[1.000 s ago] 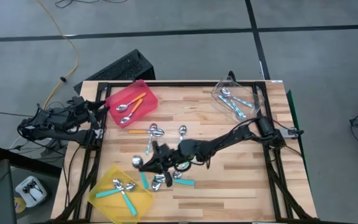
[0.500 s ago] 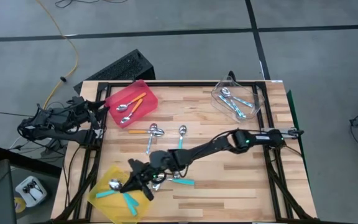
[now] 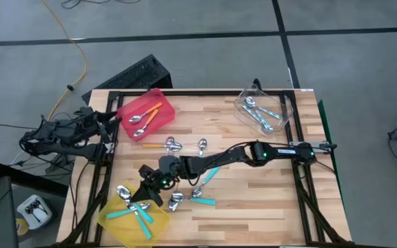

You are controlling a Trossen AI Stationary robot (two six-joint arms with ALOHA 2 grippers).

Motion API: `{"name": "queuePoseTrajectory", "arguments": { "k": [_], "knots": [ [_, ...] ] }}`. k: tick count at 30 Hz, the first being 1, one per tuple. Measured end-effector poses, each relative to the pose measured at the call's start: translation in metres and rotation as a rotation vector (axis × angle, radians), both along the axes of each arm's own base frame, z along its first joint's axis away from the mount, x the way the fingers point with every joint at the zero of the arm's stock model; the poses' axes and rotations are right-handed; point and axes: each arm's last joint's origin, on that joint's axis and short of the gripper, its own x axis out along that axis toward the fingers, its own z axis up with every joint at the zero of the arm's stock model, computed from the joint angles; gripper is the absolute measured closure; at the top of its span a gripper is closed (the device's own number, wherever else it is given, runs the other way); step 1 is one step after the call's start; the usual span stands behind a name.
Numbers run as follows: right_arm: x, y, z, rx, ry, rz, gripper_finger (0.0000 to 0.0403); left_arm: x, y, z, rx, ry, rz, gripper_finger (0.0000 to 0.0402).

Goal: Sort silverware by color (type)
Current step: Put the light blue spoon into the yellow bin

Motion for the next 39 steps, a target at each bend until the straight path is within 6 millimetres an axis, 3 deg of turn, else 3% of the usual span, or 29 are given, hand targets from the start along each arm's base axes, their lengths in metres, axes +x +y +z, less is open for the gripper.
{"name": "queuePoseTrajectory", "arguments": {
  "k": [16, 32, 39],
  "knots": [
    [-0.003, 0.007, -0.002, -0.084, -0.057, 0.126, 0.0384, 0.0, 0.0, 0.0, 0.0, 0.0, 0.0, 0.0196],
    [-0.008, 0.019, 0.005, -0.191, -0.239, 0.189, 0.0384, 0.0, 0.0, 0.0, 0.0, 0.0, 0.0, 0.0196],
    [-0.005, 0.016, 0.002, -0.128, -0.13, 0.106, 0.0384, 0.0, 0.0, 0.0, 0.0, 0.0, 0.0, 0.0196]
  ]
}}
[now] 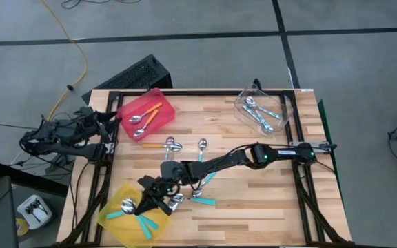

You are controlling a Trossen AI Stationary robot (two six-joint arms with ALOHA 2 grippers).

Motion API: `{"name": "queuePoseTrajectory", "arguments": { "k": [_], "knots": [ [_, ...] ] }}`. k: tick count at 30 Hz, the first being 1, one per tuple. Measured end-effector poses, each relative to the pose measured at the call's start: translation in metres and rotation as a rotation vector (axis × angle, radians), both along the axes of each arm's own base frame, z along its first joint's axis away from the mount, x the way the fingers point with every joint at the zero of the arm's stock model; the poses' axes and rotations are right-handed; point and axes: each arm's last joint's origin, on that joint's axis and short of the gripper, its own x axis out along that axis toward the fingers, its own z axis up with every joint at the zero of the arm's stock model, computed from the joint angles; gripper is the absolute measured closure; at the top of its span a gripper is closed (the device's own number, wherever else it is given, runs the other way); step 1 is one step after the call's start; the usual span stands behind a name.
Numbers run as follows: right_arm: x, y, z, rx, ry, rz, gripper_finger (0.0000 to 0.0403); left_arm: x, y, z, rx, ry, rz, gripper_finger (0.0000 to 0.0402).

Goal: Sort silverware by color (type)
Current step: Put the light blue spoon into the yellow bin

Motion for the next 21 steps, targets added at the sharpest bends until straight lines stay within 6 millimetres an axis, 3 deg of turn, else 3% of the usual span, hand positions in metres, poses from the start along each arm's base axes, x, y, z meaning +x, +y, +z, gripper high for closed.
{"name": "queuePoseTrajectory", "arguments": {
  "k": [9, 17, 21],
  "knots": [
    [0.005, -0.014, -0.004, 0.004, 0.045, -0.118, 0.0384, 0.0, 0.0, 0.0, 0.0, 0.0, 0.0, 0.0196],
    [0.002, 0.001, -0.005, -0.054, 0.013, -0.115, 0.0384, 0.0, 0.0, 0.0, 0.0, 0.0, 0.002, 0.0196],
    [0.006, -0.001, -0.022, -0.018, 0.027, -0.105, 0.0384, 0.0, 0.0, 0.0, 0.001, 0.0, 0.003, 0.0196]
  ]
}}
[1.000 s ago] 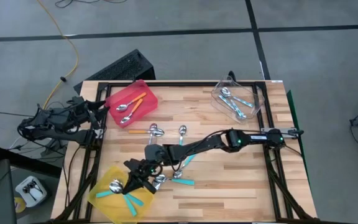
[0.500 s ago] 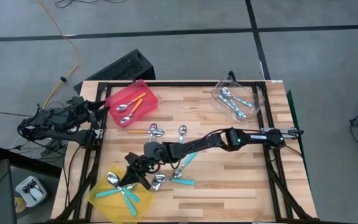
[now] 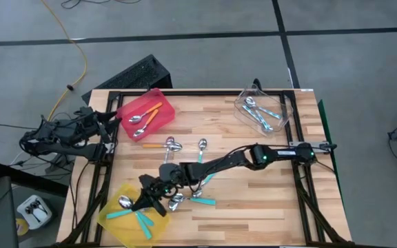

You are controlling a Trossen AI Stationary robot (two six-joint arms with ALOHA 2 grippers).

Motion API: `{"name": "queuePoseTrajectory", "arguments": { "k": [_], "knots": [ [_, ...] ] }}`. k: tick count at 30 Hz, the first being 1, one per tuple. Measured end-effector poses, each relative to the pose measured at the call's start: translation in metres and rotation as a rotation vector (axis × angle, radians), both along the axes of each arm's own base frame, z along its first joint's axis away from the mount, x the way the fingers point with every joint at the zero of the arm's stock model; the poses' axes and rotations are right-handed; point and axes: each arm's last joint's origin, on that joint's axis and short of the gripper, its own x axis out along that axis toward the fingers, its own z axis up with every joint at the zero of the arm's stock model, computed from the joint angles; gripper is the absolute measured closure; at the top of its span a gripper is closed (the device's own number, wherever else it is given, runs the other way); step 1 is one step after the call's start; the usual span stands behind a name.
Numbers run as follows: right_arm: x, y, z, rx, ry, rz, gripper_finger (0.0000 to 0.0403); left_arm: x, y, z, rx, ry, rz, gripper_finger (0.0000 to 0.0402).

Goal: Sort silverware by color (type)
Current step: Put the light blue spoon into the yellow bin

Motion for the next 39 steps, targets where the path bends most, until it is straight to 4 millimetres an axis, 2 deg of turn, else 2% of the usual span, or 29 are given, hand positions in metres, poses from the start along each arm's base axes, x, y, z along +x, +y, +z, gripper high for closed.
{"name": "queuePoseTrajectory", "arguments": {
  "k": [3, 5, 10, 30, 39],
  "knots": [
    [0.005, -0.008, -0.021, 0.077, 0.056, 0.015, 0.0384, 0.0, 0.0, 0.0, 0.0, -0.001, 0.0, 0.0196],
    [0.007, -0.016, -0.028, 0.129, 0.071, 0.019, 0.0384, 0.0, 0.0, 0.0, 0.0, 0.0, 0.0, 0.0196],
    [0.008, -0.025, -0.022, 0.162, 0.047, 0.027, 0.0384, 0.0, 0.0, 0.0, 0.0, 0.0, 0.0, 0.0196],
    [0.009, -0.025, -0.027, 0.177, 0.103, -0.004, 0.0382, 0.0, 0.0, 0.0, 0.0, 0.0, 0.0, 0.0196],
    [0.009, -0.027, -0.027, 0.184, 0.107, -0.01, 0.036, 0.0, 0.0, 0.0, 0.0, 0.0, 0.001, 0.0196]
  ]
}}
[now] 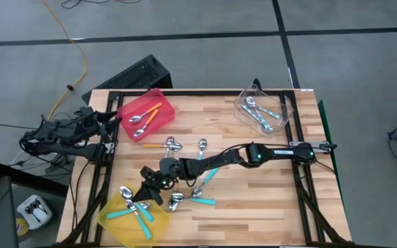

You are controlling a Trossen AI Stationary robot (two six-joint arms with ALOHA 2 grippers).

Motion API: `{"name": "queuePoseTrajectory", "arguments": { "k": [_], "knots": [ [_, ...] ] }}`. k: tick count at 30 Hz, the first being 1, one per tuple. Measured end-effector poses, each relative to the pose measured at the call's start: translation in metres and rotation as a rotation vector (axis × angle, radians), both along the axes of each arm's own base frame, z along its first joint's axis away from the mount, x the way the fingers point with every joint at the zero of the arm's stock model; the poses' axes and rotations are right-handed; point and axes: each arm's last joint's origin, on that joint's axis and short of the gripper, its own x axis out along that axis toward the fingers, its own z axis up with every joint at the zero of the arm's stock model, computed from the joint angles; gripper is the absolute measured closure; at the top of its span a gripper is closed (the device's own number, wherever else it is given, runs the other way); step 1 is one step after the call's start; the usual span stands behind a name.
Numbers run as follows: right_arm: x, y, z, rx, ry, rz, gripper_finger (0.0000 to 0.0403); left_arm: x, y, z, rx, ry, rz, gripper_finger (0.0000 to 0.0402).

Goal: Sort silverware by color (type)
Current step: Put the light blue spoon into the yellow bin

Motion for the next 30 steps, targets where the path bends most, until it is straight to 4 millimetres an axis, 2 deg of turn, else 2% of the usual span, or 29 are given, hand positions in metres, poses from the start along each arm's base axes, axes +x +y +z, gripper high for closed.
{"name": "queuePoseTrajectory", "arguments": {
  "k": [15, 26, 30],
  "knots": [
    [0.002, -0.004, -0.01, 0.001, 0.123, -0.058, 0.0357, 0.0, 0.0, 0.0, 0.0, 0.0, 0.0, 0.0196],
    [0.002, -0.006, -0.014, 0.011, 0.18, -0.089, 0.0373, 0.0, 0.0, 0.0, 0.0, 0.0, 0.0, 0.0196],
    [0.002, -0.007, -0.021, 0.008, 0.251, -0.132, 0.0368, 0.0, 0.0, 0.0, 0.0, 0.0, 0.0, 0.0196]
  ]
}}
